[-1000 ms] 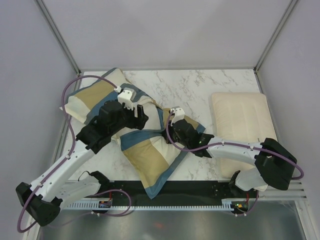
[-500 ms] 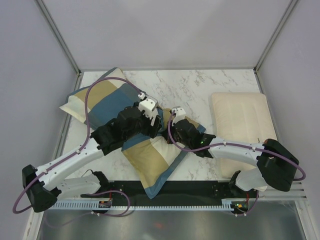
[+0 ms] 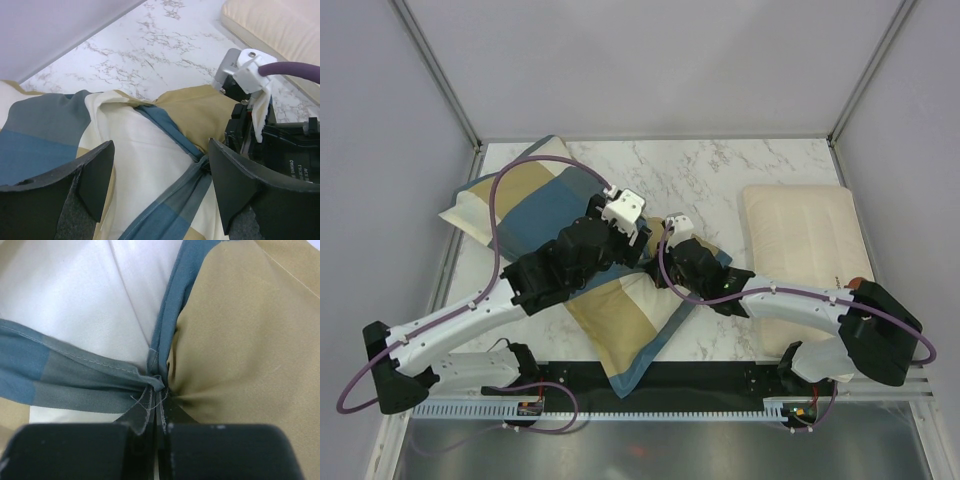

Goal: Remove the pillowcase from the pillow

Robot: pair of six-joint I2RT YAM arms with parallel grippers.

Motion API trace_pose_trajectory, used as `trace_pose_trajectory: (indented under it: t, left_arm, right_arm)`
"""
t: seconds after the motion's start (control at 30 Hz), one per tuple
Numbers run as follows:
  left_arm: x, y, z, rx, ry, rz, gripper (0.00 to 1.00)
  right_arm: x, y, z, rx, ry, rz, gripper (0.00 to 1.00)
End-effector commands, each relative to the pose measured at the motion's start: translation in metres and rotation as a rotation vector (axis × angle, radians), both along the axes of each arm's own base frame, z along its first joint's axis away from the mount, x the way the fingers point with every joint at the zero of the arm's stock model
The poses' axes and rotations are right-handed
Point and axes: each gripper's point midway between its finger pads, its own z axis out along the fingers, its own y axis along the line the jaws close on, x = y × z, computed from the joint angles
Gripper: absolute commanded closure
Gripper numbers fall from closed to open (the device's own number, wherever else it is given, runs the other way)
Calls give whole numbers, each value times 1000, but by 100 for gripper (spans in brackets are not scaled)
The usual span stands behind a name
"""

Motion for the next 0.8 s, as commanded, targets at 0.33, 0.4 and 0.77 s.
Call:
trace_pose_trajectory:
  t: [0.33, 0.4, 0.77]
  left_arm:
    - [6, -21, -33, 72, 69, -66, 31]
    - [14, -18, -43, 85, 95, -48, 33]
    - [42, 2, -98, 209, 287, -6, 33]
  right_arm:
    - [-32, -36, -36, -126, 114, 18, 100]
    - [-33, -37, -32, -115, 108, 17, 100]
    - [-35, -35, -20, -80, 95, 28, 100]
